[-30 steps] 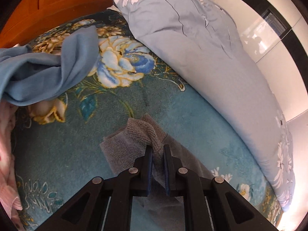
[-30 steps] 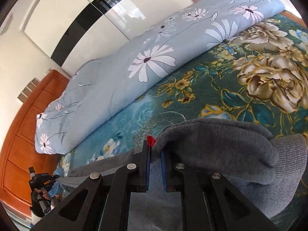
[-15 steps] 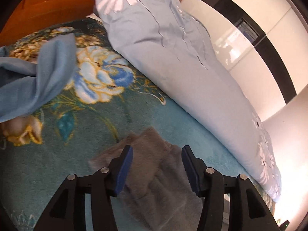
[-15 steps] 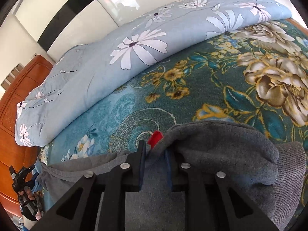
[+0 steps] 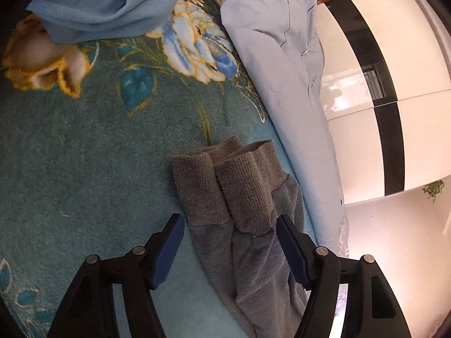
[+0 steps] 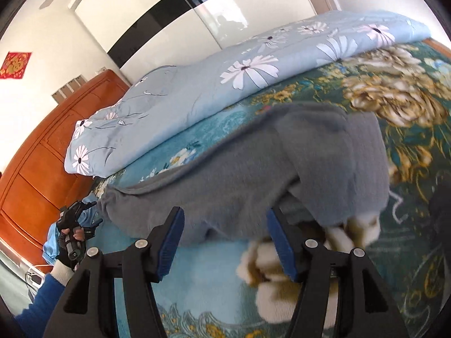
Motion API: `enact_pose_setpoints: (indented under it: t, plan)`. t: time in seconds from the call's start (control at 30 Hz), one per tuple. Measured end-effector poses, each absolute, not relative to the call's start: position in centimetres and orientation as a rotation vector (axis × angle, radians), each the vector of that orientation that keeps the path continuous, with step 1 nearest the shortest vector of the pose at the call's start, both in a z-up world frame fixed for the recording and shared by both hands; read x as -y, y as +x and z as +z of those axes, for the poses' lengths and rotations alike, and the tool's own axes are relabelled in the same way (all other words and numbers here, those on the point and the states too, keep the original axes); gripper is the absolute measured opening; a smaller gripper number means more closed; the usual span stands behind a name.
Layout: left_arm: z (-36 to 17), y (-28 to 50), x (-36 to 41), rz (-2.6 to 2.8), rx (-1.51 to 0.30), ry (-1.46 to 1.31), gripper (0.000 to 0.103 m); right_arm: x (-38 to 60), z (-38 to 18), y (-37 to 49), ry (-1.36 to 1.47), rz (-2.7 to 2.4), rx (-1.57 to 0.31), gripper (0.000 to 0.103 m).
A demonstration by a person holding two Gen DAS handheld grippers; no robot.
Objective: Fold clothes
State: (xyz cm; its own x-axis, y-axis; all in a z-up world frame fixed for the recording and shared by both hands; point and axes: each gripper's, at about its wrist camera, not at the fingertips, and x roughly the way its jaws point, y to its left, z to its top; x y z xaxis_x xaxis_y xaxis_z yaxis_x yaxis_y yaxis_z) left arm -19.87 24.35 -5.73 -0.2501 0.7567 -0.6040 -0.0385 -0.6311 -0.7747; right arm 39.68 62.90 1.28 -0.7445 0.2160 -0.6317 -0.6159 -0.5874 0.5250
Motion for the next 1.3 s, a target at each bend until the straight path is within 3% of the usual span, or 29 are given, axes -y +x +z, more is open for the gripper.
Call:
enact_pose_setpoints:
  t: [0.1, 0.23, 0.37, 0.43, 0.5, 0.6, 0.63, 1.03, 1.3]
  plan:
    - [-5.9, -19.9, -25.3, 1.917, 0.873, -1.454, 0.076, -62.6, -1.3, 42.7, -0.627, 2.236, -1.224, 0.063]
    - [-5.8, -20.4, -26.3, 1.942, 0.826, -1.455, 0.078, -63.4, -4.3, 45.2, -0.425, 2.114, -1.445, 0.079]
    - [-5.8, -20.8, -26.7, 1.975, 0.826, -1.457, 0.076, -65.4, -5.7, 44.3, -0.263, 2.083, -1.575, 0.079]
    - [-5.7, -20.6, -26.7, 2.005, 0.827, -1.449, 0.071, -66.5, -5.9, 43.4, -0.203, 2.081, -1.618, 0.079]
    - [-5.8, -20.6, -26.7, 2.032, 0.813, -1.463, 0.045, -67.6, -6.2, 42.8, -0.16, 2.046, -1.635, 0.079]
    - [-5.9, -20.3, -26.3, 2.056, 0.816, -1.462, 0.025, -69.0, -6.6, 42.5, -0.123, 1.998, -1.632, 0.079]
    - [-5.7, -20.1, -26.1, 2.066, 0.823, -1.452, 0.023, -69.4, -6.7, 42.3, -0.12, 2.0, -1.63, 0.079]
    - [3.3, -13.6, -17.5, 2.048, 0.897, -1.233, 0.021, -70.1, -4.5, 42.5, -0.172, 1.962, -1.629, 0.079]
    - [-0.6, -12.7, -9.9, 2.151, 0.881, -1.403, 0.021, -66.6, -3.7, 44.0, -0.369, 2.03, -1.579, 0.079]
